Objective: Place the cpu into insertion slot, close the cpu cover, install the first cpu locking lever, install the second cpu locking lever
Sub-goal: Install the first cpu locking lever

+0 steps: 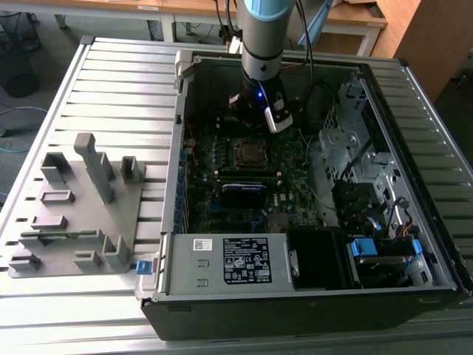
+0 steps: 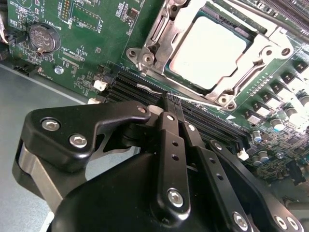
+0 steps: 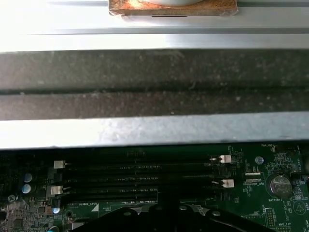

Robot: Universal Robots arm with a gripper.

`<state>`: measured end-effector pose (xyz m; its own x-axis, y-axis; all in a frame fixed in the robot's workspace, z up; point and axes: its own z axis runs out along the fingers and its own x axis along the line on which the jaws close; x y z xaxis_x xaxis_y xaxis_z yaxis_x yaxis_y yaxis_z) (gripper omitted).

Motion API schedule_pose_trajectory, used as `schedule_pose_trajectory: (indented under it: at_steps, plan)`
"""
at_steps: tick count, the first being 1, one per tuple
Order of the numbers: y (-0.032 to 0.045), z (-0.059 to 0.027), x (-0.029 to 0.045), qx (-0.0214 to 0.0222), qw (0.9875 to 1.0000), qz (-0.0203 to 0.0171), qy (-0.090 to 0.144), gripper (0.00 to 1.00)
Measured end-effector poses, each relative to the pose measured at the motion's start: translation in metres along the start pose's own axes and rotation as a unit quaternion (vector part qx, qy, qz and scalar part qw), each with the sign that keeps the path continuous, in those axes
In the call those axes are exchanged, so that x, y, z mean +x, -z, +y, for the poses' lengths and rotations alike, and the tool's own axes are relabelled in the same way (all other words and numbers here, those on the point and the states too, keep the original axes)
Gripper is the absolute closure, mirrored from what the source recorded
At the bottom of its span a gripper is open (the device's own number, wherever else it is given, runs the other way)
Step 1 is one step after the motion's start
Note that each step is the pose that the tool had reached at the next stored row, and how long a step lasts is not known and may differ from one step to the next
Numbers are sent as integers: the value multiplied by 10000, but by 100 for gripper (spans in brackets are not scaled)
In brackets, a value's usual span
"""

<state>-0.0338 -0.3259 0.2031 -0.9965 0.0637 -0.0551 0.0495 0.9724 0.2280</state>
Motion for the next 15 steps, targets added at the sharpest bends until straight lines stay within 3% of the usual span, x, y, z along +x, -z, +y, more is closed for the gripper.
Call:
schedule_pose_trajectory:
  at_steps: [15]
  plan:
    - [-15,-1,1,8,10000,-18,-76,89]
